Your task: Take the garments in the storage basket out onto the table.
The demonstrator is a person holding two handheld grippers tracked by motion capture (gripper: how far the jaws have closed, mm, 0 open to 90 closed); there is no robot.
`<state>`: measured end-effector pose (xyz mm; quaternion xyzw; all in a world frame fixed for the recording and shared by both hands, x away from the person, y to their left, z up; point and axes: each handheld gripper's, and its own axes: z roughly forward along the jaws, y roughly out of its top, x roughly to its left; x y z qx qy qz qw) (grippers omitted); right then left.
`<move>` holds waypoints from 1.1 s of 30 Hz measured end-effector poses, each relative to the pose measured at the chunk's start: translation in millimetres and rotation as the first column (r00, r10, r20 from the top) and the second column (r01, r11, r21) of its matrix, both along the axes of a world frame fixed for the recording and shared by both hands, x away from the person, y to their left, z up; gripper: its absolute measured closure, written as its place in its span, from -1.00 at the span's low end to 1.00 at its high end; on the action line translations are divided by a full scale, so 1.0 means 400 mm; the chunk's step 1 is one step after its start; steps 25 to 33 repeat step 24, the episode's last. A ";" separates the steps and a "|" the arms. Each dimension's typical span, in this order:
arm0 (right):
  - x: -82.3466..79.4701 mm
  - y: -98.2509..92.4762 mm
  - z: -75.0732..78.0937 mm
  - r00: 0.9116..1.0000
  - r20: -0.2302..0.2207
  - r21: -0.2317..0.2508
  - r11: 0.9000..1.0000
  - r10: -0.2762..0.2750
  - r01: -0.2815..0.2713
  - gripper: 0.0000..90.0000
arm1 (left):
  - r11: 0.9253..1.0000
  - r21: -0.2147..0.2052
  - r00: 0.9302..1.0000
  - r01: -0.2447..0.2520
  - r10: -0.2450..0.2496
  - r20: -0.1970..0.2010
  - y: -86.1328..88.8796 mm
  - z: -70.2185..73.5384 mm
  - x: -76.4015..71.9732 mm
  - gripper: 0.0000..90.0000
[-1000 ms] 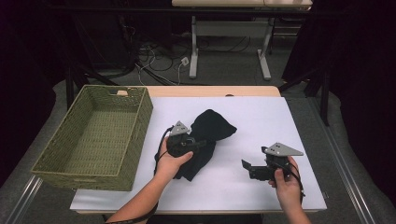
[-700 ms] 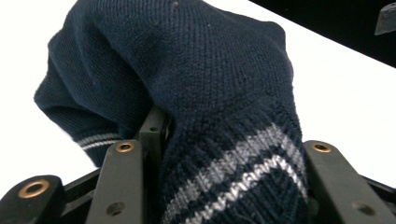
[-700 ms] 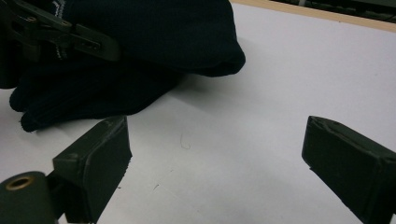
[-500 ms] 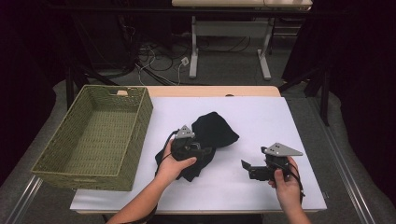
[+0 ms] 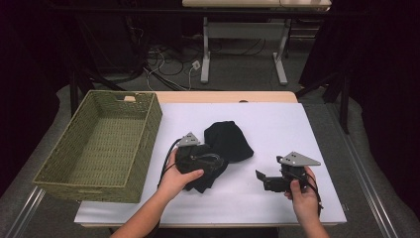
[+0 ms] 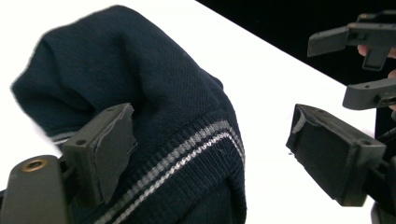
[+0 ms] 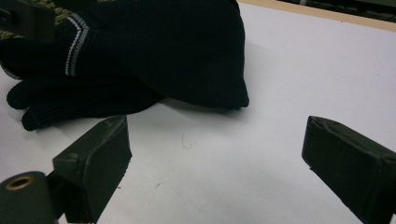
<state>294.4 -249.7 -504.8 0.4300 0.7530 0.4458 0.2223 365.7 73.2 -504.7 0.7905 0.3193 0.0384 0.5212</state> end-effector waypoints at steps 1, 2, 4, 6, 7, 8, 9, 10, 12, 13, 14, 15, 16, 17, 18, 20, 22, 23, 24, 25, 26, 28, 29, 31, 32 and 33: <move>0.000 0.000 0.000 1.000 0.000 0.000 1.000 0.000 0.000 -0.83 | 1.000 -0.004 1.000 -0.008 0.008 0.010 0.005 0.005 -0.001 -0.72; 0.000 0.000 0.000 1.000 0.001 -0.003 1.000 0.002 -0.002 -0.83 | 1.000 -0.010 1.000 -0.012 0.012 0.008 0.010 0.009 -0.003 -0.76; 0.000 0.000 0.000 1.000 0.002 -0.004 1.000 0.004 -0.004 -0.83 | 0.999 -0.024 1.000 -0.023 0.023 0.007 0.022 0.018 -0.006 -0.86; 0.000 0.000 0.000 1.000 0.002 -0.002 1.000 0.002 -0.002 -0.83 | 0.999 -0.029 0.999 -0.034 0.034 0.016 0.035 0.026 -0.008 -0.96; 0.000 0.000 0.000 1.000 -0.001 0.000 1.000 -0.001 0.001 -0.83 | 0.999 -0.035 0.999 -0.041 0.041 0.016 0.042 0.030 -0.011 -0.99; -0.001 0.001 0.001 1.000 -0.004 0.002 1.000 -0.004 0.004 -0.83 | 0.999 -0.033 0.999 -0.040 0.041 0.023 0.048 0.032 -0.011 -0.99; 0.000 0.000 0.000 1.000 0.000 0.000 1.000 -0.002 0.002 -0.83 | 0.998 -0.038 0.999 -0.045 0.046 0.023 0.053 0.035 -0.013 -0.99; -0.001 0.001 0.001 1.000 -0.001 -0.001 1.000 -0.002 0.002 -0.83 | 0.998 -0.036 0.998 -0.048 0.049 0.028 0.059 0.037 -0.014 -0.99; 0.000 0.001 0.001 1.000 0.001 -0.001 1.000 0.000 0.000 -0.83 | 0.998 -0.037 0.998 -0.052 0.053 0.036 0.071 0.041 -0.017 -0.99; 0.000 0.002 0.001 1.000 0.000 -0.001 1.000 0.000 0.000 -0.83 | 0.998 -0.040 0.998 -0.056 0.057 0.033 0.076 0.043 -0.019 -0.99; 0.000 0.002 0.000 1.000 0.000 -0.005 1.000 0.001 -0.001 -0.83 | 0.997 -0.045 0.998 -0.058 0.060 0.031 0.081 0.044 -0.020 -0.99; 0.000 0.001 0.000 1.000 0.003 -0.008 1.000 0.003 -0.003 -0.83 | 0.997 -0.052 0.998 -0.061 0.063 0.031 0.085 0.045 -0.022 -0.99; 0.000 0.002 0.000 1.000 0.002 -0.005 1.000 0.002 -0.002 -0.83 | 0.997 -0.052 0.997 -0.059 0.061 0.037 0.090 0.046 -0.023 -0.99; 0.001 0.003 -0.001 1.000 0.003 -0.005 1.000 0.002 -0.002 -0.83 | 0.997 -0.053 0.997 -0.061 0.063 0.044 0.096 0.047 -0.026 -0.99; 0.001 0.003 -0.001 1.000 0.003 -0.004 1.000 0.002 -0.002 -0.83 | 0.996 -0.057 0.997 -0.067 0.070 0.046 0.098 0.047 -0.028 -0.99; 0.001 0.003 -0.001 1.000 0.000 -0.005 1.000 0.001 -0.001 -0.83 | 0.996 -0.057 0.996 -0.070 0.073 0.053 0.106 0.048 -0.032 -0.99; 0.000 0.003 -0.001 1.000 -0.002 -0.005 1.000 -0.001 0.001 -0.83 | 0.994 -0.083 0.995 -0.077 0.082 0.059 0.113 0.047 -0.037 -0.99; 0.001 0.003 -0.001 1.000 -0.004 -0.006 1.000 0.000 0.000 -0.83 | 0.993 -0.091 0.995 -0.073 0.079 0.060 0.119 0.047 -0.039 -0.99; 0.001 0.002 0.000 1.000 -0.005 -0.010 1.000 0.002 -0.002 -0.83 | 0.993 -0.096 0.995 -0.073 0.080 0.063 0.123 0.047 -0.040 -0.99; 0.001 0.002 0.000 1.000 -0.005 -0.010 1.000 0.002 -0.002 -0.83 | 0.993 -0.096 0.995 -0.073 0.080 0.063 0.123 0.047 -0.040 -0.99; 0.001 0.002 0.000 1.000 -0.005 -0.010 1.000 0.002 -0.002 -0.83 | 0.993 -0.096 0.995 -0.073 0.080 0.063 0.123 0.047 -0.040 -0.99; 0.001 0.002 0.000 1.000 -0.005 -0.010 1.000 0.002 -0.002 -0.83 | 0.993 -0.096 0.995 -0.073 0.080 0.063 0.123 0.047 -0.040 -0.99; 0.001 0.002 0.000 1.000 -0.005 -0.010 1.000 0.002 -0.002 -0.83 | 0.993 -0.096 0.995 -0.073 0.080 0.063 0.123 0.047 -0.040 -0.99; 0.001 0.002 0.000 1.000 -0.005 -0.010 1.000 0.002 -0.002 -0.83 | 0.993 -0.096 0.995 -0.073 0.080 0.063 0.123 0.047 -0.040 -0.99; 0.001 0.002 0.000 1.000 -0.005 -0.010 1.000 0.002 -0.002 -0.83 | 0.993 -0.096 0.995 -0.073 0.080 0.063 0.123 0.047 -0.040 -0.99; 0.001 0.002 0.000 1.000 -0.005 -0.010 1.000 0.002 -0.002 -0.83 | 0.993 -0.096 0.995 -0.073 0.080 0.063 0.123 0.047 -0.040 -0.99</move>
